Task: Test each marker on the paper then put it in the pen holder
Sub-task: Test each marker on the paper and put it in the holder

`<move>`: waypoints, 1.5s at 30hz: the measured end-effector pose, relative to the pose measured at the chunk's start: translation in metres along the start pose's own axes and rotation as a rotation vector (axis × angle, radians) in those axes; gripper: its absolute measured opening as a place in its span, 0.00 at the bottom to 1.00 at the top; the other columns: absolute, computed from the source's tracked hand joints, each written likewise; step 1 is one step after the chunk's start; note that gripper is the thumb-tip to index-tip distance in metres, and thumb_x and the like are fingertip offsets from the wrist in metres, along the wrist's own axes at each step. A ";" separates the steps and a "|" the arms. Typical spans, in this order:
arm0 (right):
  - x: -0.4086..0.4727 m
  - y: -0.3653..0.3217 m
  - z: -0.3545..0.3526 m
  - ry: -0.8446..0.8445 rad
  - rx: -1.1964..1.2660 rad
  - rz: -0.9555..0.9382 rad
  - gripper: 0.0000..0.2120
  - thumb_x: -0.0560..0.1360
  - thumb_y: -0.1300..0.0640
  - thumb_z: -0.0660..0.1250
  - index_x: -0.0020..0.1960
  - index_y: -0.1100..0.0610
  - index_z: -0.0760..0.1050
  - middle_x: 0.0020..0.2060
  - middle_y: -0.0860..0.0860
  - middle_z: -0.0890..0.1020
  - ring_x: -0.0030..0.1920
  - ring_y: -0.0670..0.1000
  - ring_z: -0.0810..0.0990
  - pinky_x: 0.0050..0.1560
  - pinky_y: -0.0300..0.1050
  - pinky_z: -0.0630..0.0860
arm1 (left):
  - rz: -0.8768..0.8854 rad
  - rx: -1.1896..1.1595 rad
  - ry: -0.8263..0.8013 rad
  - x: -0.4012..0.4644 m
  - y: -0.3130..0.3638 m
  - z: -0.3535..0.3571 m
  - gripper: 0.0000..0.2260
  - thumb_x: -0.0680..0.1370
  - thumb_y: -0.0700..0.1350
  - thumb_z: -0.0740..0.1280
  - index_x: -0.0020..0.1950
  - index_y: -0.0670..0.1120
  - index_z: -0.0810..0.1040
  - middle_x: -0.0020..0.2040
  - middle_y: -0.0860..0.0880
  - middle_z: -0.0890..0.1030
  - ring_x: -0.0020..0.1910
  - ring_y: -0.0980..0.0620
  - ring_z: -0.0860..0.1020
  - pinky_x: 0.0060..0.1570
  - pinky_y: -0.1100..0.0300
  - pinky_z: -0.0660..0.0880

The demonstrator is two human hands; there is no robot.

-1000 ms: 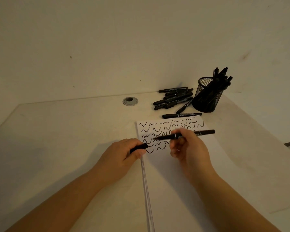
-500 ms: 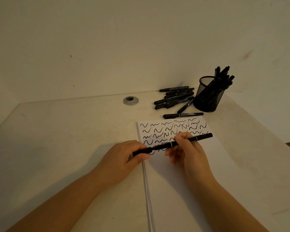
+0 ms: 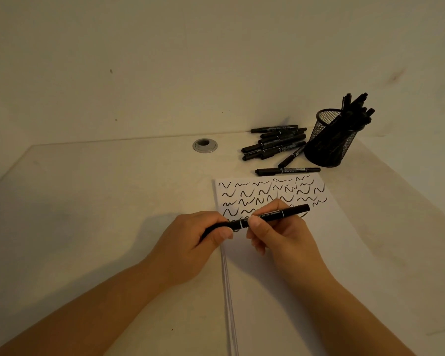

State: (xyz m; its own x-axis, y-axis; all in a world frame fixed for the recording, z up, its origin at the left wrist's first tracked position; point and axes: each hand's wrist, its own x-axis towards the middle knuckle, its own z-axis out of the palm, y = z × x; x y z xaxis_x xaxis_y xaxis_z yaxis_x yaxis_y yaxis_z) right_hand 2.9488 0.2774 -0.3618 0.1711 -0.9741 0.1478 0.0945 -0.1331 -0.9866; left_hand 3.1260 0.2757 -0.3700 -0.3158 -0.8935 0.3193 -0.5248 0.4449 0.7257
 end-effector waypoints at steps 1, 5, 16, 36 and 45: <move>0.000 0.001 0.000 -0.002 0.001 0.001 0.04 0.73 0.63 0.65 0.39 0.59 0.72 0.25 0.49 0.78 0.26 0.44 0.73 0.28 0.35 0.71 | -0.003 -0.005 -0.002 0.000 0.000 0.000 0.09 0.74 0.58 0.56 0.38 0.61 0.74 0.28 0.58 0.73 0.27 0.58 0.68 0.28 0.68 0.61; 0.000 0.003 0.000 -0.033 0.060 0.006 0.06 0.73 0.66 0.64 0.39 0.60 0.70 0.23 0.49 0.74 0.25 0.46 0.70 0.28 0.36 0.69 | -0.009 -0.015 -0.019 -0.002 0.000 0.002 0.11 0.74 0.59 0.55 0.35 0.60 0.73 0.28 0.58 0.72 0.26 0.59 0.67 0.27 0.69 0.60; 0.002 0.005 0.000 -0.088 0.103 -0.020 0.04 0.71 0.66 0.64 0.40 0.62 0.68 0.23 0.50 0.75 0.25 0.46 0.70 0.29 0.36 0.69 | -0.084 -0.155 -0.068 0.000 -0.002 0.002 0.12 0.72 0.60 0.55 0.33 0.61 0.74 0.25 0.55 0.67 0.25 0.57 0.64 0.27 0.69 0.59; -0.005 -0.002 0.011 0.257 -0.685 -0.329 0.05 0.73 0.54 0.68 0.38 0.50 0.75 0.30 0.41 0.75 0.30 0.44 0.73 0.30 0.34 0.70 | -0.368 -0.426 0.054 0.007 0.014 0.006 0.11 0.80 0.42 0.55 0.38 0.43 0.68 0.23 0.55 0.67 0.24 0.57 0.65 0.28 0.67 0.64; 0.006 -0.036 -0.020 0.038 -1.367 -0.785 0.15 0.62 0.63 0.77 0.47 0.56 0.80 0.40 0.50 0.80 0.34 0.48 0.77 0.24 0.39 0.74 | -0.437 -0.533 0.011 0.030 0.055 0.008 0.13 0.80 0.41 0.54 0.37 0.40 0.70 0.21 0.55 0.63 0.22 0.56 0.64 0.25 0.69 0.65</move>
State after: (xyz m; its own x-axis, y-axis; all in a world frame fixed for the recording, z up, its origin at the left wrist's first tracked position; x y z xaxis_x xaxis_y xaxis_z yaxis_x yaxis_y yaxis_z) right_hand 2.9266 0.2724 -0.3268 0.4813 -0.5867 0.6512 -0.7811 -0.6242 0.0150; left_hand 3.0811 0.2736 -0.3250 -0.1544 -0.9857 -0.0667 -0.1405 -0.0449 0.9891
